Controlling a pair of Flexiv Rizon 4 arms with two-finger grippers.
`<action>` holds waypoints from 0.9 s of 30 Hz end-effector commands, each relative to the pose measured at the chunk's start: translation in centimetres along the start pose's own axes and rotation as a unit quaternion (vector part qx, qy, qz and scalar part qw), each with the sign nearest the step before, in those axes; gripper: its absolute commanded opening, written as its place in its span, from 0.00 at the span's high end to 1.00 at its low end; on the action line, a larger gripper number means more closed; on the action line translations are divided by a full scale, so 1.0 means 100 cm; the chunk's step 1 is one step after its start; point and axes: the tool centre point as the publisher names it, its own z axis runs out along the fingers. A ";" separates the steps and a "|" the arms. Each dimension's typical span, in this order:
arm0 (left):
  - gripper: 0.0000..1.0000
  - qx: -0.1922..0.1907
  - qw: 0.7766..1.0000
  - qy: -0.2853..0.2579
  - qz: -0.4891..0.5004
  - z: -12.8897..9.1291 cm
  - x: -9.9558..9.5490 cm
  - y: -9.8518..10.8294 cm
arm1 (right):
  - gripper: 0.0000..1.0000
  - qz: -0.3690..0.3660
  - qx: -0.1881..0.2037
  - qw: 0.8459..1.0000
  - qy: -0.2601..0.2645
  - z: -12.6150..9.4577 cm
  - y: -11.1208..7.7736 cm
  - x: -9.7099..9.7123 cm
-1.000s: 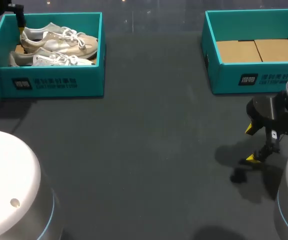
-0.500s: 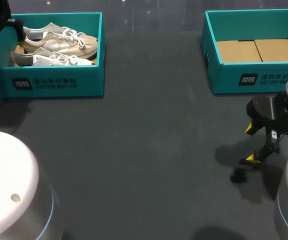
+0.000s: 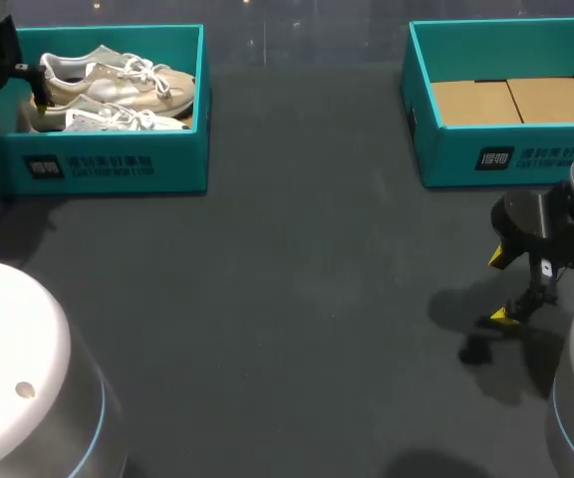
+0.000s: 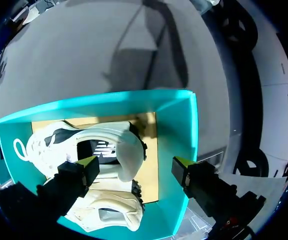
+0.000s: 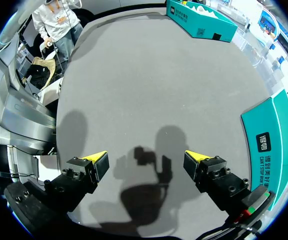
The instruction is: Take the shoe out of the shoebox, open the shoe tongue, remove and reinsert the insole, then place the shoe into the shoebox
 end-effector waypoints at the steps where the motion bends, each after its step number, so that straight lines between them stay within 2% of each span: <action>1: 0.09 0.002 1.000 0.000 0.001 0.011 -0.002 0.004 | 0.00 0.000 0.000 1.000 -0.002 0.000 0.000 0.002; 4: 0.13 0.009 1.000 0.001 0.002 0.016 -0.003 0.003 | 0.00 0.000 0.000 1.000 -0.002 0.000 0.000 0.002; 6: 0.19 0.008 1.000 0.002 0.002 0.021 -0.003 0.002 | 0.00 0.000 0.000 1.000 -0.002 0.000 0.000 0.002; 22: 0.25 0.031 0.999 0.020 -0.013 0.046 -0.004 0.003 | 0.00 0.000 0.000 1.000 -0.002 0.000 0.000 0.002; 27: 0.38 0.039 0.999 0.021 -0.012 0.053 -0.005 0.000 | 0.00 0.000 0.000 1.000 -0.002 0.000 0.000 0.002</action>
